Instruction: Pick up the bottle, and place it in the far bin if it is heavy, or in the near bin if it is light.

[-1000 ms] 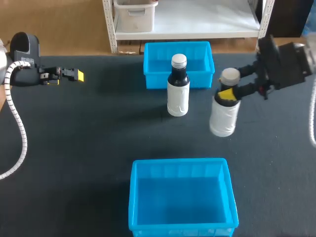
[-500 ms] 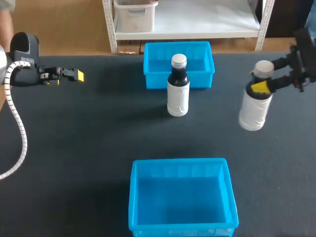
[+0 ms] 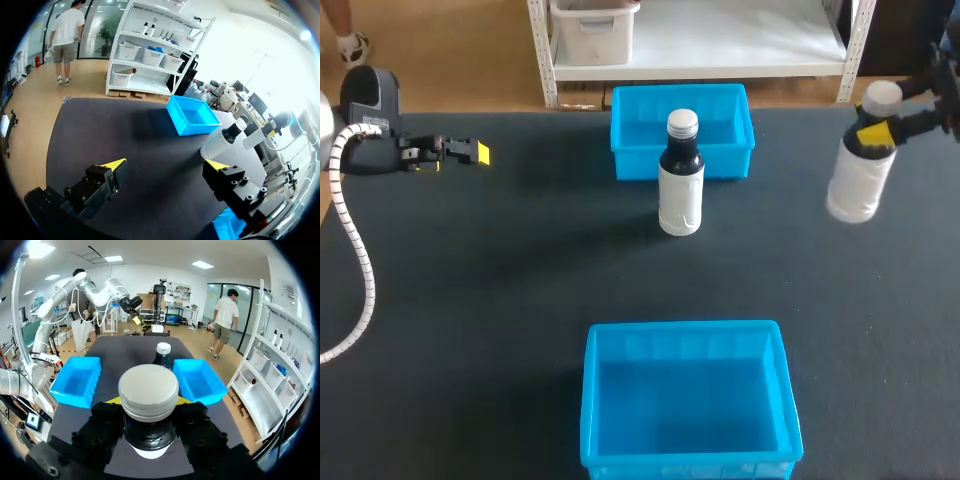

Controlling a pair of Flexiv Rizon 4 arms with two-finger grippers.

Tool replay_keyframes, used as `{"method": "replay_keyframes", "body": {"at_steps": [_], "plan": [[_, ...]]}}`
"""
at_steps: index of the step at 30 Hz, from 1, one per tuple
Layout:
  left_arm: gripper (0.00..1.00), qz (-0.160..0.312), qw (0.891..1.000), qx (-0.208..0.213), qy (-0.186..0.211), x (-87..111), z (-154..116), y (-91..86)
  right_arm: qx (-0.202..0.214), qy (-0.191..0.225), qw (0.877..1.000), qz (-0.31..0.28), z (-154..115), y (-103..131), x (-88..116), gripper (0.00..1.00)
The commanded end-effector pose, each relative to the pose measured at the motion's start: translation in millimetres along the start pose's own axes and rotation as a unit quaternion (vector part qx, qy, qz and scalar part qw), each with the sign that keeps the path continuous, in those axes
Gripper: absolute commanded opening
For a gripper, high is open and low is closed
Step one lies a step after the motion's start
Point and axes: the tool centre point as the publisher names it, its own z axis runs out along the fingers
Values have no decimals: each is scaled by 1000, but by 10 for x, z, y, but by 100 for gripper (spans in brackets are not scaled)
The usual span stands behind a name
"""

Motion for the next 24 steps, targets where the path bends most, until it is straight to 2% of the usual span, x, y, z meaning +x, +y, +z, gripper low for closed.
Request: {"method": "replay_keyframes", "body": {"at_steps": [1, 10, 15, 24], "plan": [[100, 0, 1000, 0, 0, 0, 0, 0, -19, -3, 1000, -6, 89, -236, -113, 0], [100, 0, 1000, 0, 0, 0, 0, 0, 0, -15, 1000, -23, 226, -653, -445, 0], [100, 0, 1000, 0, 0, 0, 0, 0, -7, -31, 999, -20, 326, -868, -587, 0], [100, 0, 1000, 0, 0, 0, 0, 0, -18, -27, 999, -8, 456, -1271, -783, 0]]}}
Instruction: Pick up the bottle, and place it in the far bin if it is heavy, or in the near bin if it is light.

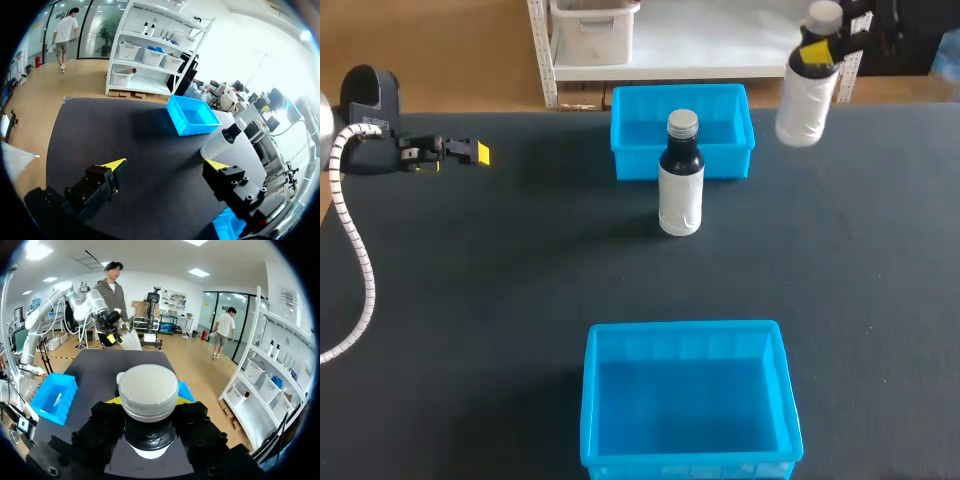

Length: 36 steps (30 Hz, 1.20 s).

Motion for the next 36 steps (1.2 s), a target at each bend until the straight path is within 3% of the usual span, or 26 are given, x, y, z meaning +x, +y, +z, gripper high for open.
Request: {"method": "replay_keyframes", "body": {"at_steps": [1, 20, 36], "plan": [[100, 0, 1000, 0, 0, 0, 0, 0, -41, 4, 999, 3, 102, -329, -80, 0], [100, 0, 1000, 0, 0, 0, 0, 0, -87, 8, 996, 11, 740, -856, -306, 0], [100, 0, 1000, 0, 0, 0, 0, 0, -127, 6, 992, 10, 1307, -933, -406, 0]]}}
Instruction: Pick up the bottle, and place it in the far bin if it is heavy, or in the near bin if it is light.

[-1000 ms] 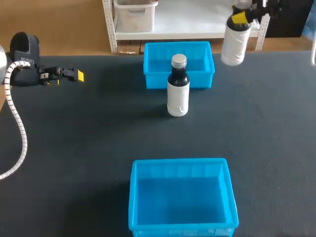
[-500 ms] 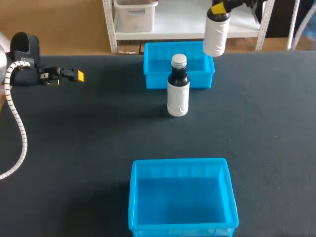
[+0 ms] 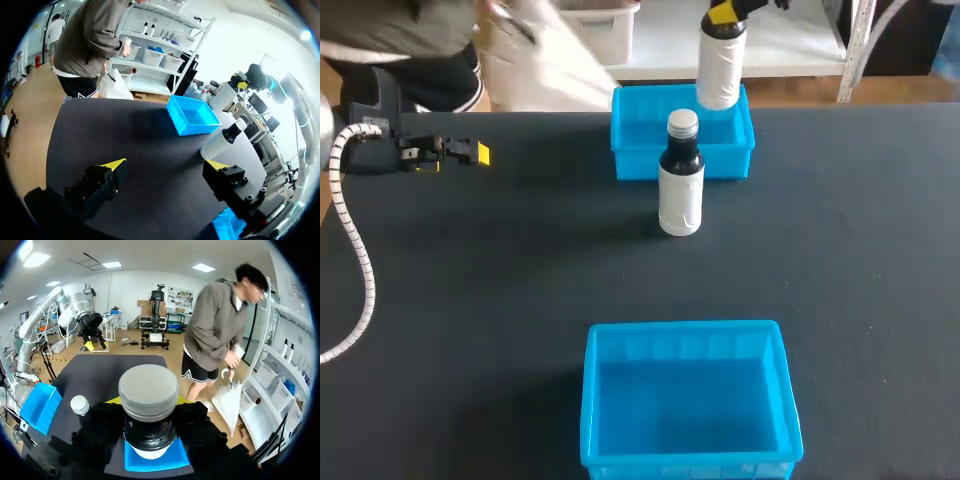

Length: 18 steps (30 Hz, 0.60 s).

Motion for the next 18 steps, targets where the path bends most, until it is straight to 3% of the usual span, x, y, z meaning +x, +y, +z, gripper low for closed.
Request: {"method": "replay_keyframes", "body": {"at_steps": [1, 18], "plan": [[100, 0, 1000, 0, 0, 0, 0, 0, -82, 2, 997, 2, 166, -138, -40, 0], [100, 0, 1000, 0, 0, 0, 0, 0, -116, 0, 993, 3, 698, -184, -61, 0]]}}
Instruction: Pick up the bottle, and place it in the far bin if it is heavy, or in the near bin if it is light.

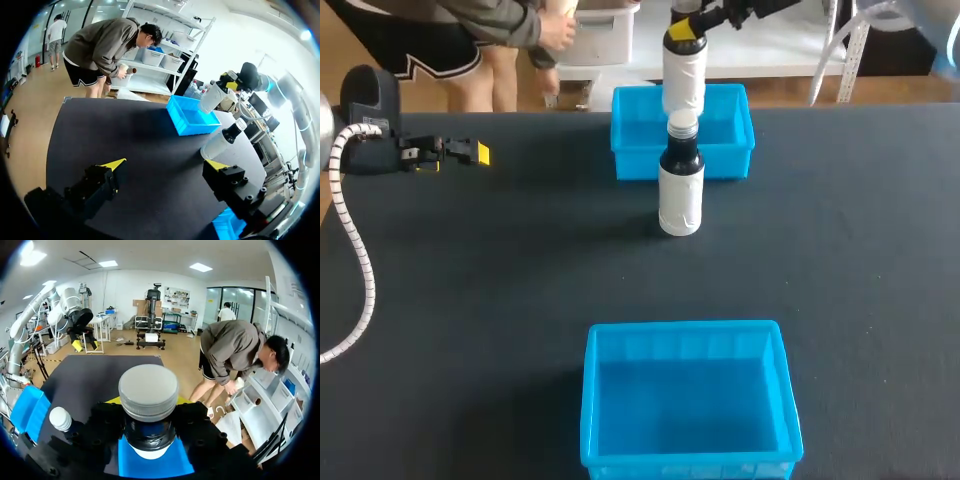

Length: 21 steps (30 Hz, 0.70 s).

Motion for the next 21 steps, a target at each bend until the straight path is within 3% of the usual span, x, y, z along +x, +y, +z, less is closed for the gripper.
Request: {"method": "replay_keyframes", "body": {"at_steps": [1, 21], "plan": [[100, 0, 1000, 0, 0, 0, 0, 0, -139, 1, 990, 1, 155, -146, -41, 0], [100, 0, 1000, 0, 0, 0, 0, 0, -161, -7, 987, 11, 511, -189, 60, 0]]}}
